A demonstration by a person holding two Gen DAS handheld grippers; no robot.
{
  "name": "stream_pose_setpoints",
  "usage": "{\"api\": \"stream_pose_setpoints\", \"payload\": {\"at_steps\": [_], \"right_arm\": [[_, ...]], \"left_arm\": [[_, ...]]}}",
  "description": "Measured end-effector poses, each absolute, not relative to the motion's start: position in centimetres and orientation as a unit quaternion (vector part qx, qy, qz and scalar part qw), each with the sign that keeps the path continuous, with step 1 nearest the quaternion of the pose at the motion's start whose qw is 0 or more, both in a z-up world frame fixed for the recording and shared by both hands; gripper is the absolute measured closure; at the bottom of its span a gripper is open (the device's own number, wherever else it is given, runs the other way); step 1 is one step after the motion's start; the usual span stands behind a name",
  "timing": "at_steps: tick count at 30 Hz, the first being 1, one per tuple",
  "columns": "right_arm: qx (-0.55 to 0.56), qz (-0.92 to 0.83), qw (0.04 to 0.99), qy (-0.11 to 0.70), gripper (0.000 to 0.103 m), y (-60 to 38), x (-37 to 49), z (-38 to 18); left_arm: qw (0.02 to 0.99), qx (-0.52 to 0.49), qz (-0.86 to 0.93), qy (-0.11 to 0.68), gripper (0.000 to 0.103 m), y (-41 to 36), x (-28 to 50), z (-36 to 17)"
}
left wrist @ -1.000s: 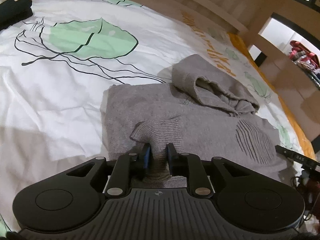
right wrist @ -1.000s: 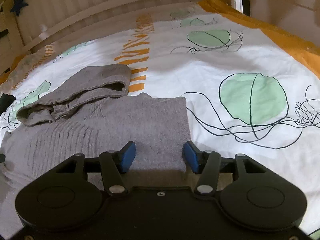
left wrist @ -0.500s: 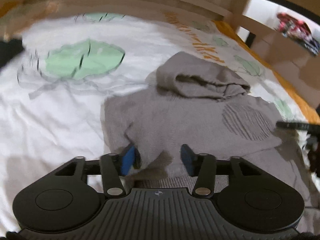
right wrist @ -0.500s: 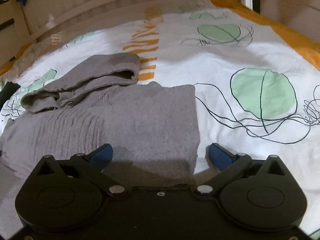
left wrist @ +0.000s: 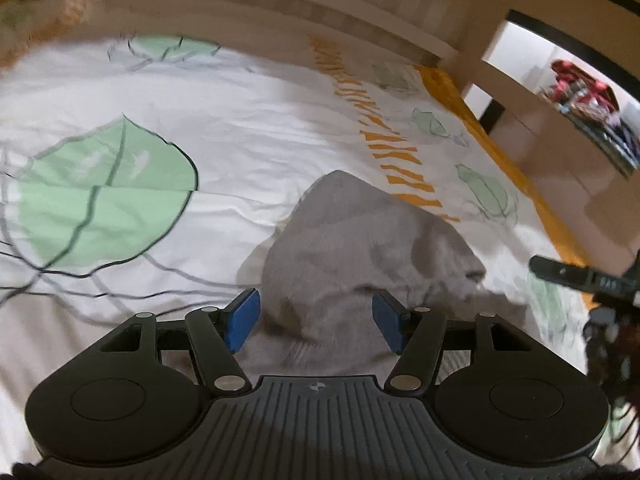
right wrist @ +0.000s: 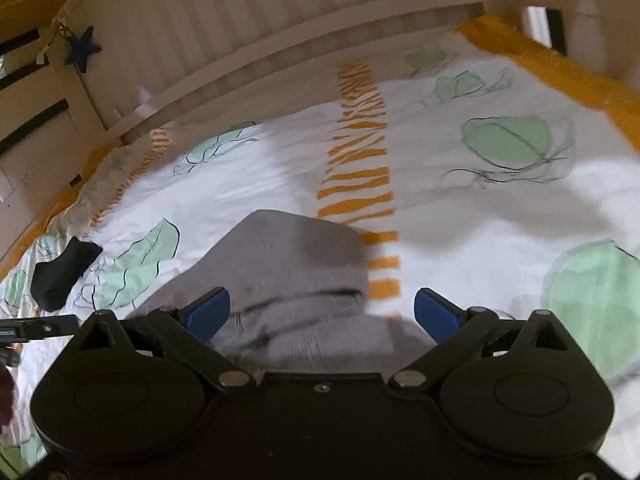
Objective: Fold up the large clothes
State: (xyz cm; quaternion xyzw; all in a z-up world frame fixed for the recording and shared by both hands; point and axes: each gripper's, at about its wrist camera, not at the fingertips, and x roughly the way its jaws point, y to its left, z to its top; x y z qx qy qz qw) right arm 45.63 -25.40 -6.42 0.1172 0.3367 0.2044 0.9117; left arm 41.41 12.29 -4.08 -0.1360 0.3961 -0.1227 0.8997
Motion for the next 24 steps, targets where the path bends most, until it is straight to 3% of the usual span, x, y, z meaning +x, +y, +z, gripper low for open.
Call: {"api": "stream_pose_setpoints", "payload": {"at_steps": [12, 14, 15, 16, 17, 18, 19, 22, 24], "right_arm": [[0.137, 0.208, 0.889, 0.383, 0.007, -22.7, 54.2, -11.0], [0.143, 0.216, 0.883, 0.392, 0.011, -22.3, 55.1, -11.8], [0.145, 0.218, 0.880, 0.396, 0.016, -22.1, 55.4, -12.1], [0.146, 0.220, 0.878, 0.399, 0.019, -21.9, 55.7, -12.5], [0.144, 0.224, 0.877, 0.399, 0.036, -21.7, 55.8, -12.6], [0.137, 0.233, 0.875, 0.402, 0.072, -21.4, 55.9, -12.7], [0.120, 0.236, 0.875, 0.405, 0.083, -20.8, 56.0, -12.5], [0.040, 0.248, 0.905, 0.343, 0.082, -19.3, 54.7, -10.4], [0.022, 0.251, 0.922, 0.295, 0.082, -19.2, 53.7, -9.5]], "left_arm": [[0.862, -0.121, -0.127, 0.476, 0.044, 11.2, 50.9, -9.8], [0.860, -0.124, -0.138, 0.476, 0.052, 11.1, 51.7, -10.4], [0.862, -0.118, -0.142, 0.473, 0.082, 11.0, 51.9, -10.4], [0.864, -0.104, -0.143, 0.472, 0.098, 10.7, 52.1, -10.4], [0.868, -0.081, -0.139, 0.469, 0.099, 10.3, 52.2, -10.2], [0.879, -0.047, -0.134, 0.455, 0.099, 9.6, 52.0, -9.6], [0.894, -0.010, -0.131, 0.429, 0.099, 8.9, 51.7, -8.8], [0.942, 0.069, -0.123, 0.303, 0.099, 7.4, 49.9, -5.9], [0.947, 0.062, -0.122, 0.290, 0.098, 7.5, 50.0, -5.9]]}}
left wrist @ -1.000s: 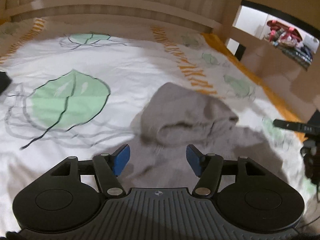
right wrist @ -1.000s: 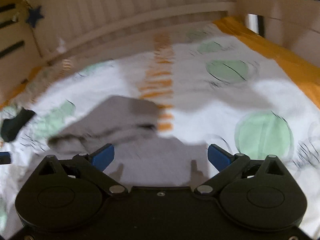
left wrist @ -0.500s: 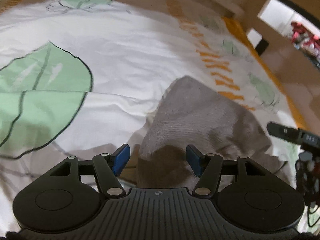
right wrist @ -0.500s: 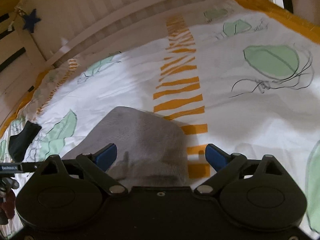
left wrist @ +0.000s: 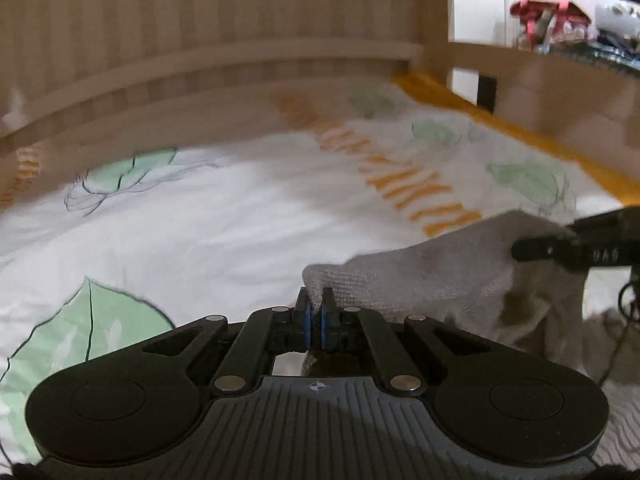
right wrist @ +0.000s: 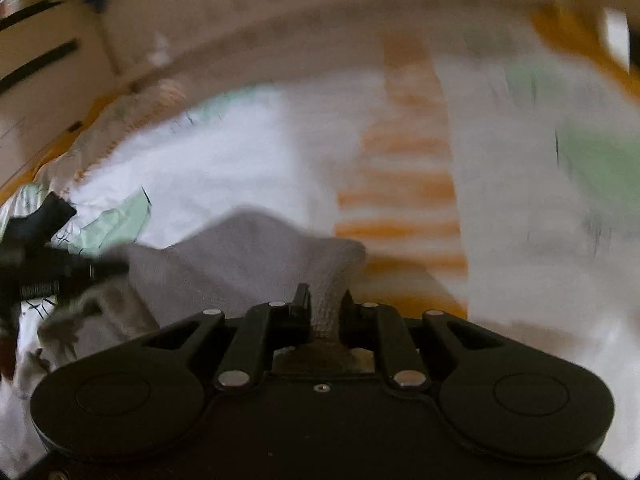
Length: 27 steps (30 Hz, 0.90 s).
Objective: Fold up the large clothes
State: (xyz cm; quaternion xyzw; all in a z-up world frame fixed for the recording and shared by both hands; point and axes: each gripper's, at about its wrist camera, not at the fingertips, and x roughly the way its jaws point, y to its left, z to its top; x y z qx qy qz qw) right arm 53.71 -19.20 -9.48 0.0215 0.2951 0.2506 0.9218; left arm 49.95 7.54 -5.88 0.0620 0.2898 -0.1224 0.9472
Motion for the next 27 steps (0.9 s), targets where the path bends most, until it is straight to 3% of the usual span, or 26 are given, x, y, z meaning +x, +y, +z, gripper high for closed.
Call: {"api": "stream_pose_setpoints", "payload": {"at_steps": [4, 5, 7, 12, 14, 19, 27], "right_arm": [[0.005, 0.216, 0.920, 0.327, 0.082, -19.6, 54.6, -12.2], [0.006, 0.209, 0.916, 0.343, 0.076, -19.8, 55.0, -13.1], [0.044, 0.211, 0.911, 0.352, 0.075, -20.8, 55.4, -13.7], [0.053, 0.205, 0.906, 0.367, 0.049, -22.0, 55.3, -12.8], [0.066, 0.208, 0.906, 0.362, 0.046, -22.3, 55.0, -11.8], [0.073, 0.235, 0.912, 0.329, 0.040, -21.7, 55.4, -9.3], [0.037, 0.264, 0.894, 0.360, 0.037, -17.6, 59.4, -9.7]], "left_arm": [[0.921, 0.056, -0.104, 0.370, 0.095, 8.8, 51.7, -9.7], [0.907, 0.045, -0.104, 0.406, 0.094, 9.4, 52.3, -11.0], [0.910, -0.005, -0.113, 0.398, 0.092, 11.1, 51.8, -11.6], [0.898, -0.057, -0.116, 0.421, 0.079, 13.6, 51.4, -10.3], [0.900, -0.065, -0.118, 0.414, 0.076, 14.0, 51.5, -9.2], [0.904, -0.115, -0.139, 0.388, 0.047, 13.6, 53.3, -6.5], [0.875, -0.080, -0.169, 0.447, 0.047, 9.1, 58.3, -8.3]]}}
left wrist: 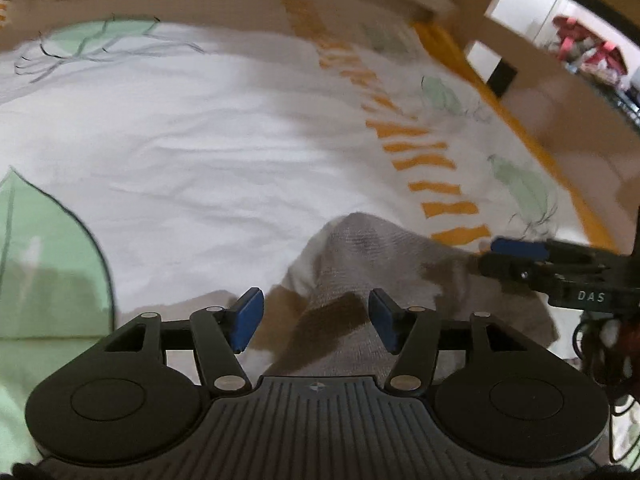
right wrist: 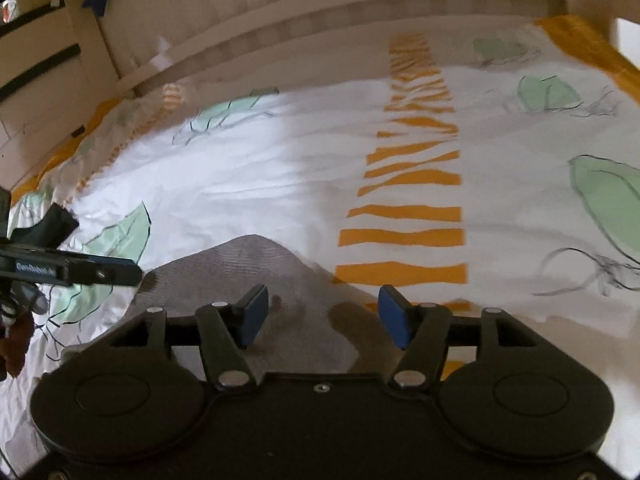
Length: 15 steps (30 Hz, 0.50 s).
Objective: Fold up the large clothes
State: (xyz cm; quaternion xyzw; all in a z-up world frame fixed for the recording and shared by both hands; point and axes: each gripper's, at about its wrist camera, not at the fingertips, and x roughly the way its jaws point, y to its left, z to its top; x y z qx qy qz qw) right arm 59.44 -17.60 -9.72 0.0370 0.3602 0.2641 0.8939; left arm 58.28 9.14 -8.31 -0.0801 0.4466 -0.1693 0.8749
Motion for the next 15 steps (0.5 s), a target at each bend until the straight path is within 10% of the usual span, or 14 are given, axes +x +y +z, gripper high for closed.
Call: {"api": "stream_pose_setpoints", "payload": {"at_steps": [5, 7, 8, 9, 15], "right_arm": [[0.012, 0.273, 0.883, 0.382, 0.037, -15.1, 61.1, -10.9], [0.006, 0.276, 0.874, 0.401, 0.039, -14.4, 61.5, -11.8], [-0.005, 0.280, 0.868, 0.410, 0.058, -13.9, 61.5, -12.3], [-0.022, 0.283, 0.867, 0.409, 0.086, -13.5, 61.1, -12.4], [-0.055, 0.251, 0.912, 0.320, 0.090, -13.6, 59.6, -10.7]], "left_arm": [[0.864, -0.087, -0.172, 0.465, 0.049, 8.5, 59.3, -10.5], [0.871, -0.059, -0.166, 0.460, 0.090, 8.2, 58.8, -10.4], [0.875, -0.040, -0.167, 0.452, 0.098, 7.9, 58.6, -10.0], [0.887, -0.018, -0.168, 0.429, 0.098, 7.6, 58.0, -9.2], [0.921, 0.058, -0.137, 0.361, 0.095, 6.2, 57.4, -8.4]]}}
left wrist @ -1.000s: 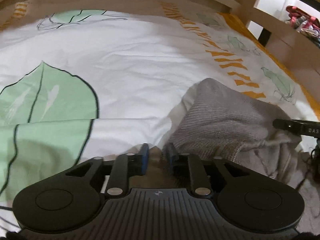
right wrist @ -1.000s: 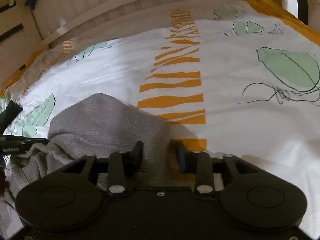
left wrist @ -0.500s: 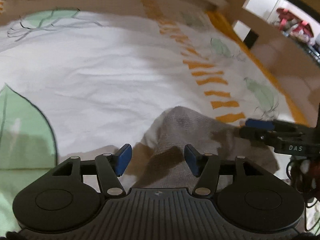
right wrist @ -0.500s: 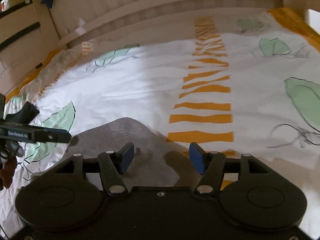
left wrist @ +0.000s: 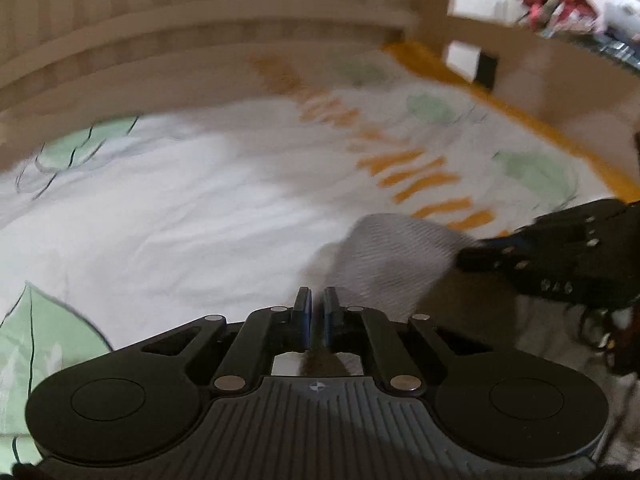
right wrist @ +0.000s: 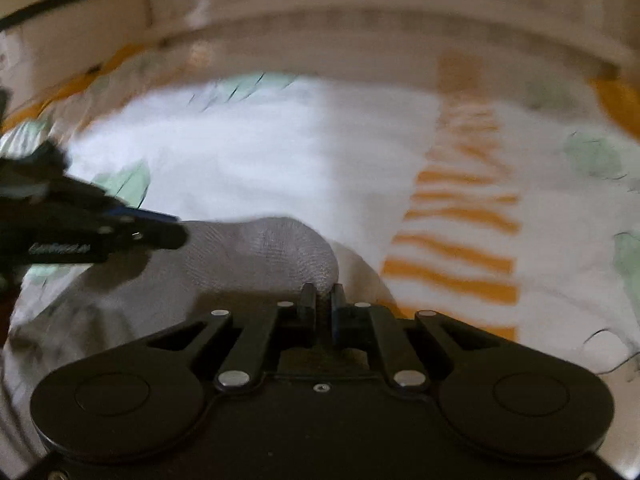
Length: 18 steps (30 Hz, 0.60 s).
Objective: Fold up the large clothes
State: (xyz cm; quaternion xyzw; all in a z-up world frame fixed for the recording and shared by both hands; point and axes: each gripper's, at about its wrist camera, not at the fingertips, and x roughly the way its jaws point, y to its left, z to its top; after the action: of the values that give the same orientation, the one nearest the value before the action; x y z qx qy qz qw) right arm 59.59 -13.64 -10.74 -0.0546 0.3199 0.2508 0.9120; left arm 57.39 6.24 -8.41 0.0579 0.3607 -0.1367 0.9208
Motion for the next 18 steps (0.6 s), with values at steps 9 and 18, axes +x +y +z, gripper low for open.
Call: {"api": "stream_pose_setpoints", "payload": {"at_steps": [9, 18], "right_arm": [[0.008, 0.235, 0.923, 0.304, 0.047, -17.7, 57.7, -10.2], [-0.056, 0.252, 0.914, 0.314, 0.047, -17.8, 49.9, -10.4]], "left_arm": [[0.924, 0.052, -0.109, 0.362, 0.066, 8.0, 53.5, -7.3], [0.904, 0.034, -0.123, 0.408, 0.046, 6.5, 48.7, -9.9]]}}
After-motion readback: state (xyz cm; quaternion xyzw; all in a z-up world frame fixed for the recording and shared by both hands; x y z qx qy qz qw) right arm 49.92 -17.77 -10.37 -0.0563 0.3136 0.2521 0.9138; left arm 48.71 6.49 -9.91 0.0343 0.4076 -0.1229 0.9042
